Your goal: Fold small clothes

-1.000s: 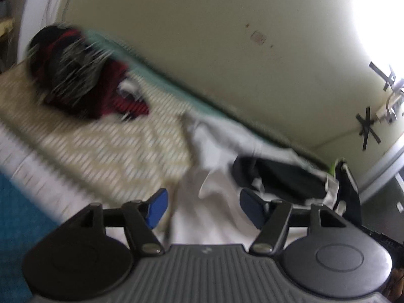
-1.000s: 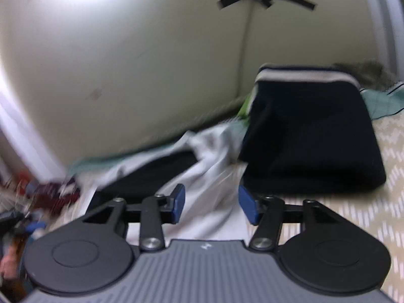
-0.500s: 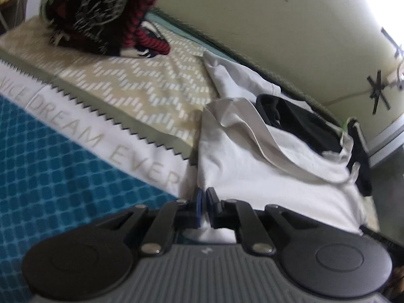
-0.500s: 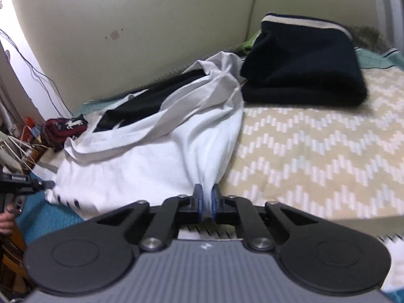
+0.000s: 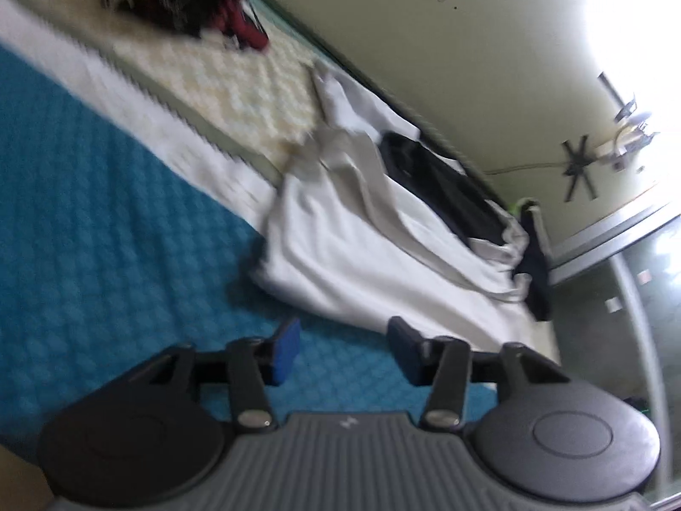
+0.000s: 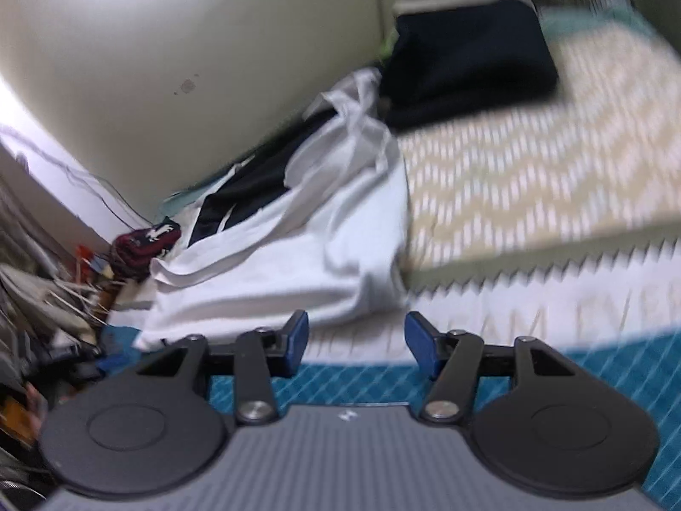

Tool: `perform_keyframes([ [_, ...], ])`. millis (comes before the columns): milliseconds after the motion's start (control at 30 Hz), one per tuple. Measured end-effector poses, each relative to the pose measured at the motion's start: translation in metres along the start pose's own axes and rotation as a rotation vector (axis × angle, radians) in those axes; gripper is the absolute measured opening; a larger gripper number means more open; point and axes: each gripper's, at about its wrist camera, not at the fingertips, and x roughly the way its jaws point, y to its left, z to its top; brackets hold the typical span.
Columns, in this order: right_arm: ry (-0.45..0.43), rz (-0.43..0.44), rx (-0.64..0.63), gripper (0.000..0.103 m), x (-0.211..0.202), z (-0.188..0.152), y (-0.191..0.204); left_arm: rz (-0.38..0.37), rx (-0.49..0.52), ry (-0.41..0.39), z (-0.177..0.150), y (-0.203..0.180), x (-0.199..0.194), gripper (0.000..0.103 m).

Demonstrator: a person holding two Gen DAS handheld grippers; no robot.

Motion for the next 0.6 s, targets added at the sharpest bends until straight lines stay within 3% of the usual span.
perform_keyframes([
  [100, -0.018, 0.049, 0.128, 0.055, 0.016, -0.001, -0.009, -0.028, -0.119, -0.020, -0.002, 0.011, 0.020, 0.058],
  [167, -0.048, 0.076, 0.189, 0.055, 0.024, 0.002, -0.012, -0.098, -0.234, -0.077, 0.002, 0.022, 0.026, 0.061],
  [233, -0.083, 0.084, 0.207, 0.055, 0.032, 0.004, -0.010, -0.117, -0.316, -0.126, 0.006, 0.032, 0.032, 0.046],
  [267, -0.100, 0.088, 0.206, 0.054, 0.036, 0.006, -0.008, -0.102, -0.332, -0.144, 0.008, 0.034, 0.035, 0.021],
  [300, -0.109, 0.078, 0.198, 0.041, 0.041, 0.008, -0.006, -0.046, -0.343, -0.141, 0.011, 0.036, 0.040, 0.006],
  [333, -0.107, 0.048, 0.186, 0.013, 0.047, 0.009, -0.003, -0.065, -0.361, -0.137, 0.012, 0.040, 0.044, 0.006],
  [367, -0.094, 0.024, 0.179, 0.006, 0.052, 0.012, -0.002, -0.069, -0.382, -0.130, 0.015, 0.041, 0.045, 0.006],
  [433, -0.102, 0.013, 0.146, 0.004, 0.049, 0.016, 0.003, -0.059, -0.352, -0.135, 0.018, 0.036, 0.034, 0.006],
  [600, -0.156, 0.039, -0.027, 0.000, -0.003, 0.006, 0.034, -0.051, -0.209, -0.168, 0.009, 0.015, -0.017, 0.005],
])
